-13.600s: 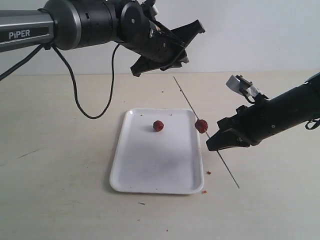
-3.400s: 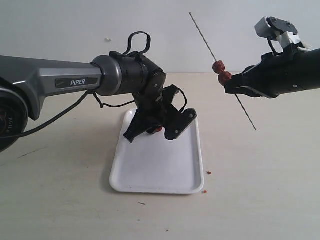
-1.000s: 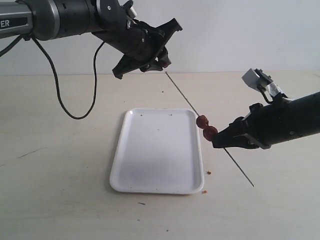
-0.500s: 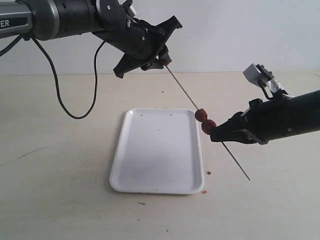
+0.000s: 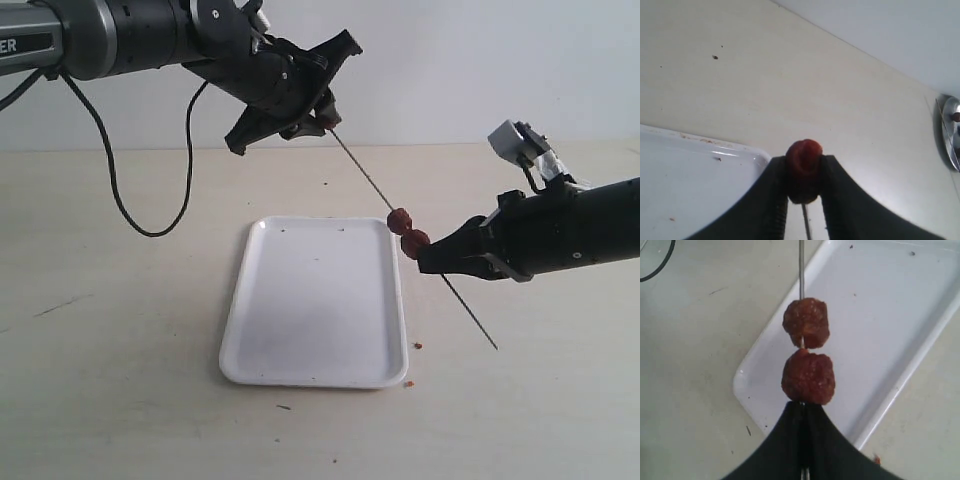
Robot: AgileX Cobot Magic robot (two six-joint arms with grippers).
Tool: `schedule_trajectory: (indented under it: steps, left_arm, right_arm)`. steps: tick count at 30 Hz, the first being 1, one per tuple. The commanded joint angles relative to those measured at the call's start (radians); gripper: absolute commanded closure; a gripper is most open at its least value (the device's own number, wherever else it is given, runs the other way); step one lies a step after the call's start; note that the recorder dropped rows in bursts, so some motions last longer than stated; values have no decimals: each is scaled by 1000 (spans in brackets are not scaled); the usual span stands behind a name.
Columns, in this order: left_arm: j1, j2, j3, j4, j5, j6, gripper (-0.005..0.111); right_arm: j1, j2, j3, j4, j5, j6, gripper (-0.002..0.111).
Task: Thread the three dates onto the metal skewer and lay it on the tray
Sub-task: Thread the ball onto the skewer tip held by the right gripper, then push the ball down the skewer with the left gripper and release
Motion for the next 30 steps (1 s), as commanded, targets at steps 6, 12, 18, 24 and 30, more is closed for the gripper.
schedule_trajectory:
  steps: [6, 12, 18, 24, 30]
  left_arm:
    - [-2, -9, 1, 0, 23, 3, 83]
    - [-2, -9, 1, -11, 40, 32, 83]
    - [-2, -9, 1, -67, 50, 103, 83]
    - [-2, -9, 1, -101, 59, 131, 83]
    - [-2, -9, 1, -108, 73, 140, 83]
  right_arm:
    - [-4, 1, 2, 121, 10, -90, 108]
    - [-4, 1, 2, 163, 11, -131, 108]
    - [-4, 1, 2, 209, 11, -169, 108]
    - [-4, 1, 1, 235, 11, -177, 108]
    - [-4, 1, -2, 280, 38, -209, 108]
